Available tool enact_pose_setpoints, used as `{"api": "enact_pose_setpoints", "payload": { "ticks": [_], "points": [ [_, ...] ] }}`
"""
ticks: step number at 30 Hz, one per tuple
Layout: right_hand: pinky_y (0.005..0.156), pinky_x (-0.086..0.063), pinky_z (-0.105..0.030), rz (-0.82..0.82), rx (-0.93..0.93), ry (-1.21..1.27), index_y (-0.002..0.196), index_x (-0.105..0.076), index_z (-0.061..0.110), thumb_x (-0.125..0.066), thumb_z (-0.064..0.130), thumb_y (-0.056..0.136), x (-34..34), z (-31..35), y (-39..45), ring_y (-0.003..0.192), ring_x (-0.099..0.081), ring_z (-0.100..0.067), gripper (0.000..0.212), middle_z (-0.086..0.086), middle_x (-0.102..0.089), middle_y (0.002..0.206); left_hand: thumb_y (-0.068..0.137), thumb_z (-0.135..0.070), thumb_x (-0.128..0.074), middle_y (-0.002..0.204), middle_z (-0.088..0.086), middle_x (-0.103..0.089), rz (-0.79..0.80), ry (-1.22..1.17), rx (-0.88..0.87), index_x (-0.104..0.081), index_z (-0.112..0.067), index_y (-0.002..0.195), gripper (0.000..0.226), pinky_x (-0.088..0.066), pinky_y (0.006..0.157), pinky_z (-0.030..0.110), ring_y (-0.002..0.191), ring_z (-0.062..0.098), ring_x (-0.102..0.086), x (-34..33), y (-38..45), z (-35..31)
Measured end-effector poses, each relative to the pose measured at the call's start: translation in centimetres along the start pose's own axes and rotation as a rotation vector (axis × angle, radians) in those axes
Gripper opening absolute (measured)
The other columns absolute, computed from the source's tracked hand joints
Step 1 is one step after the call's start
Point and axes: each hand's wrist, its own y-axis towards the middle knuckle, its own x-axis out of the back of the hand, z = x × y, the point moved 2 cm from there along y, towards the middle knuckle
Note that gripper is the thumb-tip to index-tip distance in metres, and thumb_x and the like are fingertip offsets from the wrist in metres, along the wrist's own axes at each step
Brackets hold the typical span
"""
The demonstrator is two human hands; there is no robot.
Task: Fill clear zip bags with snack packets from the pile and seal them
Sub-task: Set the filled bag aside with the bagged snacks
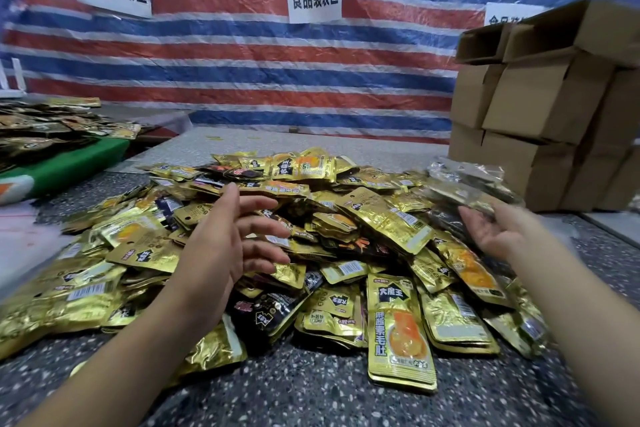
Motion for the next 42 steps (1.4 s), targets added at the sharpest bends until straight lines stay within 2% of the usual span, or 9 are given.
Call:
{"api": "enact_pose_setpoints", "payload": {
  "ticks": [4,9,14,20,25,29,35,39,42],
  "points": [
    [0.043,-0.048,-0.014,0.13,0.078,-0.229,0.099,-0.06,0.006,-0.046,0.038,0.103,-1.1,0.2,-1.4,0.052,-0.061,-0.008,0.035,-0.006,-0.067,0.071,0.085,-0.063,-0.032,0.075,0.011,-0.068,0.043,-0.012,0.019,-0.062,-0.006,0.107,0.068,-0.049,0.047,0.025,0.055,0.022,-0.062,-0.4,-0.1,0.3],
    [0.077,-0.048,-0.039,-0.205,0.929,-1.313,0.109,-0.067,0.009,-0.046,0.027,0.098,-2.1,1.3,-0.9,0.098,-0.06,-0.033,0.03,-0.019,-0.065,0.115,0.085,-0.062,-0.035,0.074,0.012,-0.067,0.056,0.017,0.02,-0.065,-0.004,0.101,0.067,-0.049,0.048,0.026,0.055,0.023,-0.062,-0.6,-0.4,0.5],
    [0.111,-0.036,-0.051,0.005,0.772,-1.979,0.143,-0.05,0.023,-0.036,0.047,0.104,-0.5,-0.8,3.4,0.137,-0.04,-0.032,0.048,-0.01,-0.044,0.15,0.083,-0.063,-0.037,0.075,0.014,-0.068,0.059,0.039,0.023,-0.068,-0.007,0.095,0.065,-0.048,0.051,0.029,0.057,0.025,-0.061,-0.8,-0.4,0.6],
    [0.108,-0.033,-0.038,0.083,0.828,-1.802,0.139,-0.053,0.005,-0.034,0.031,0.107,-0.7,0.0,2.4,0.136,-0.042,-0.03,0.045,-0.015,-0.051,0.145,0.08,-0.063,-0.038,0.073,0.014,-0.068,0.055,0.055,0.065,-0.067,-0.004,0.096,0.068,-0.047,0.048,0.027,0.054,0.025,-0.061,-1.2,-0.5,0.8],
    [0.079,-0.035,-0.033,0.044,1.184,-1.407,0.106,-0.068,0.004,-0.048,0.017,0.101,-1.5,-1.7,-3.9,0.097,-0.052,-0.024,0.024,-0.014,-0.064,0.109,0.084,-0.061,-0.039,0.073,0.012,-0.069,0.054,0.083,0.047,-0.067,-0.004,0.097,0.064,-0.048,0.048,0.026,0.055,0.024,-0.063,-1.0,-0.5,0.7],
    [0.059,-0.039,-0.032,0.28,1.354,-1.251,0.069,-0.061,0.01,-0.055,0.022,0.096,-4.0,-5.2,-11.4,0.068,-0.053,-0.021,0.03,-0.005,-0.06,0.071,0.1,-0.044,-0.036,0.07,0.009,-0.069,0.004,0.151,0.027,-0.066,-0.005,0.091,0.05,-0.049,0.048,0.025,0.054,0.022,-0.062,-0.7,-0.4,0.7],
    [0.049,-0.032,-0.021,0.587,1.122,-1.184,0.059,-0.044,0.019,-0.044,0.042,0.096,-4.4,-11.7,-15.2,0.051,-0.039,-0.006,0.043,0.009,-0.045,0.054,0.099,-0.024,-0.052,0.065,0.001,-0.066,-0.067,0.28,-0.063,-0.068,-0.015,0.086,0.022,-0.043,0.043,0.019,0.045,0.013,-0.053,-1.0,-0.6,1.0],
    [0.055,-0.046,-0.027,0.727,1.036,-1.296,0.076,-0.054,0.029,-0.056,0.03,0.098,-3.4,-13.8,-14.1,0.062,-0.055,-0.009,0.022,0.007,-0.057,0.071,0.093,-0.053,-0.043,0.045,-0.004,-0.048,-0.118,0.446,-0.148,-0.064,-0.027,0.067,0.042,-0.034,0.039,0.02,0.038,0.009,-0.04,-0.8,-0.6,0.7],
    [0.052,-0.049,-0.04,0.711,1.049,-1.287,0.067,-0.053,0.021,-0.045,0.057,0.093,-3.2,-13.8,-14.2,0.051,-0.054,-0.013,0.045,0.002,-0.056,0.057,0.085,-0.068,-0.035,0.041,-0.003,-0.039,-0.112,0.514,-0.241,-0.049,-0.008,0.054,0.068,-0.031,0.04,0.027,0.039,0.016,-0.037,-1.0,-1.0,0.2]
  ]
}}
